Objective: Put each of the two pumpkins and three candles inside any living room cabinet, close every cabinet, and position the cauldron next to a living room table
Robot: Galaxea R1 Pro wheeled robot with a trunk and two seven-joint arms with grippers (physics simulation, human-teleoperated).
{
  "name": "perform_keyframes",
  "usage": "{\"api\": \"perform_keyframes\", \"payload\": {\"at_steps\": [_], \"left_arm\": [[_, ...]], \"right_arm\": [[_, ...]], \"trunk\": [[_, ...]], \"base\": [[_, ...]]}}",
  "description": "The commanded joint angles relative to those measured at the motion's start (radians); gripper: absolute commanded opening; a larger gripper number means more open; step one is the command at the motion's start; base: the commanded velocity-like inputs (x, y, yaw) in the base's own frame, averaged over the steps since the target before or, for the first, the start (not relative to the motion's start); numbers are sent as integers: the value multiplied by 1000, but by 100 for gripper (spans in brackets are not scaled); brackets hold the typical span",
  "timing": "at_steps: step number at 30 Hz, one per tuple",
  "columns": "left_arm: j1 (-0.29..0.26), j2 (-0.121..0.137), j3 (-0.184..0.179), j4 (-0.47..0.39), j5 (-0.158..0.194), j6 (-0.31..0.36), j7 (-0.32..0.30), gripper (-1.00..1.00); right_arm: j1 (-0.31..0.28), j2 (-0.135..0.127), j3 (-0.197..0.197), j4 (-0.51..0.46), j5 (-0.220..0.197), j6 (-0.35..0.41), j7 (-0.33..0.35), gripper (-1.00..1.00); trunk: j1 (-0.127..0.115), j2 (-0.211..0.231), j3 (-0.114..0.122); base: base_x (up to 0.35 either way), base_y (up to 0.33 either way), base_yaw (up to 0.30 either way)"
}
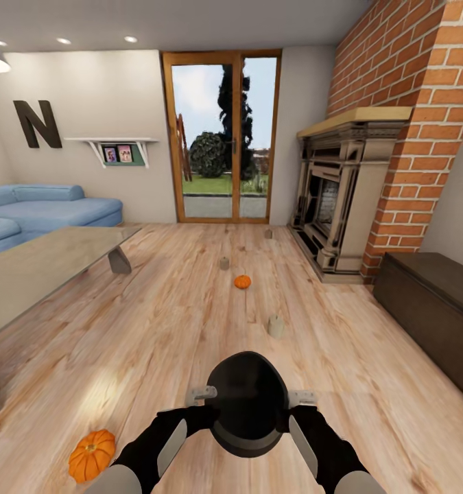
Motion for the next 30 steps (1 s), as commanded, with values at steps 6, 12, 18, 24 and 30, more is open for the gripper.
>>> {"api": "perform_keyframes", "payload": {"at_steps": [6,12,18,24,30], "left_arm": [[-1,1,-3,-4,1,4,1,-100],[-1,1,-3,-4,1,4,1,-100],[-1,1,-3,-4,1,4,1,-100],[-1,1,-3,-4,1,5,1,-100],[-1,1,-3,-4,1,4,1,-100]], "right_arm": [[0,-1,7,0,-20,4,-7,-100],[0,-1,7,0,-19,4,-8,-100],[0,-1,7,0,-20,3,-8,-100],[0,-1,7,0,-20,3,-9,-100],[0,-1,7,1,-19,4,-9,-100]], "trunk": [[-1,-1,-1],[-1,-1,-1],[-1,-1,-1],[-1,-1,-1],[-1,-1,-1]], "base": [[-338,0,0],[-338,0,0],[-338,6,0],[-327,105,172],[-319,131,282]]}}
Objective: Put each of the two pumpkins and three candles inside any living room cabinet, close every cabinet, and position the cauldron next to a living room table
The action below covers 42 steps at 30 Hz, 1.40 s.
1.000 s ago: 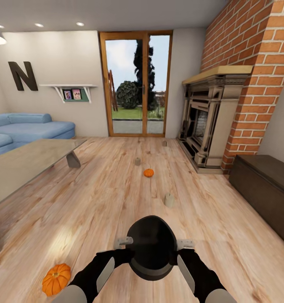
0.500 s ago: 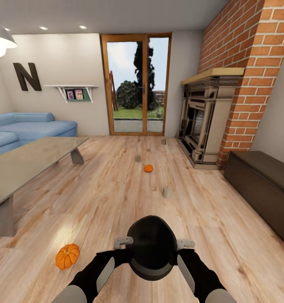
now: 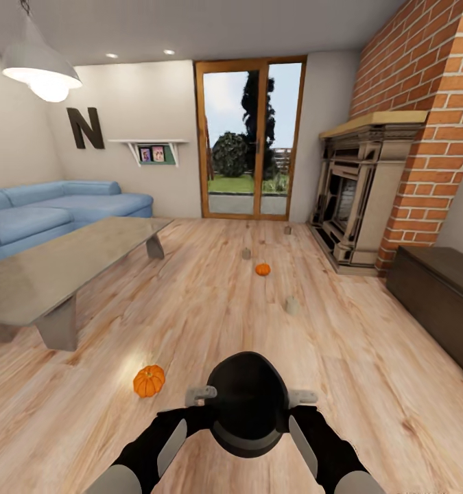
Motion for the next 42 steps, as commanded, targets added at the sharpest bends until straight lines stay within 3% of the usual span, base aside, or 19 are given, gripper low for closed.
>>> {"api": "perform_keyframes", "payload": {"at_steps": [1,14,42], "left_arm": [[-1,1,-3,-4,1,4,1,-100],[-1,1,-4,-5,1,3,1,-100],[-1,1,-4,-5,2,4,1,-100]], "right_arm": [[0,-1,6,-1,-18,4,-8,-100],[0,-1,6,-2,-18,4,-8,-100],[0,-1,6,-1,-18,5,-8,-100]], "trunk": [[-1,-1,-1],[-1,-1,1],[-1,-1,13]], "base": [[-330,55,289],[-291,77,128],[-6,38,278]]}}
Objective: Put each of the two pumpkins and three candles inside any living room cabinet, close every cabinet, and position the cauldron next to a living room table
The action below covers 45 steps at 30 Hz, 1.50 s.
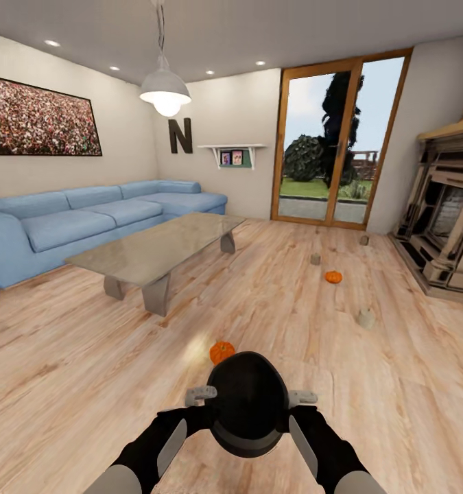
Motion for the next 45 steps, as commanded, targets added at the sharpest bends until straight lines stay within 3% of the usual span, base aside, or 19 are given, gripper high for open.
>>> {"api": "perform_keyframes", "payload": {"at_steps": [1,45], "left_arm": [[-1,1,-5,-4,3,2,1,-100],[-1,1,-5,-4,3,3,1,-100]], "right_arm": [[0,-1,6,0,-18,5,-8,-100],[0,-1,6,0,-18,5,-8,-100]], "trunk": [[0,-1,0],[0,-1,18]], "base": [[0,220,279],[20,291,280]]}}
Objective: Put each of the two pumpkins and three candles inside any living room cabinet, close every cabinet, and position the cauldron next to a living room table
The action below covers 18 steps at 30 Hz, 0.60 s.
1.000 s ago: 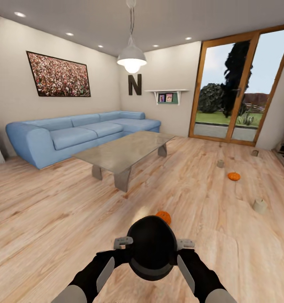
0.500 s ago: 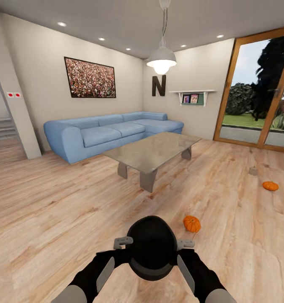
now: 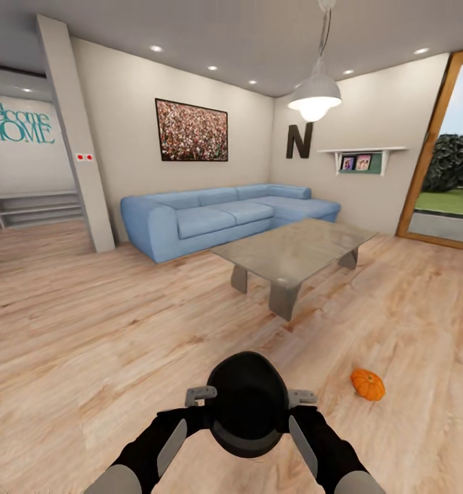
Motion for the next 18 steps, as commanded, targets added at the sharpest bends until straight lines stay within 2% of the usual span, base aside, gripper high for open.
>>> {"api": "perform_keyframes", "payload": {"at_steps": [1,8,18], "left_arm": [[-2,1,-5,-4,4,2,0,-100],[-1,1,-7,-4,4,2,1,-100],[-2,1,-7,-4,4,2,1,-100]], "right_arm": [[0,-1,6,0,-17,5,-8,-100],[0,-1,6,-1,-17,5,-8,-100],[0,-1,6,-1,-18,5,-7,-100]], "trunk": [[0,-1,0],[0,-1,2],[0,-1,2]], "base": [[215,254,280],[253,236,251],[267,223,24]]}}
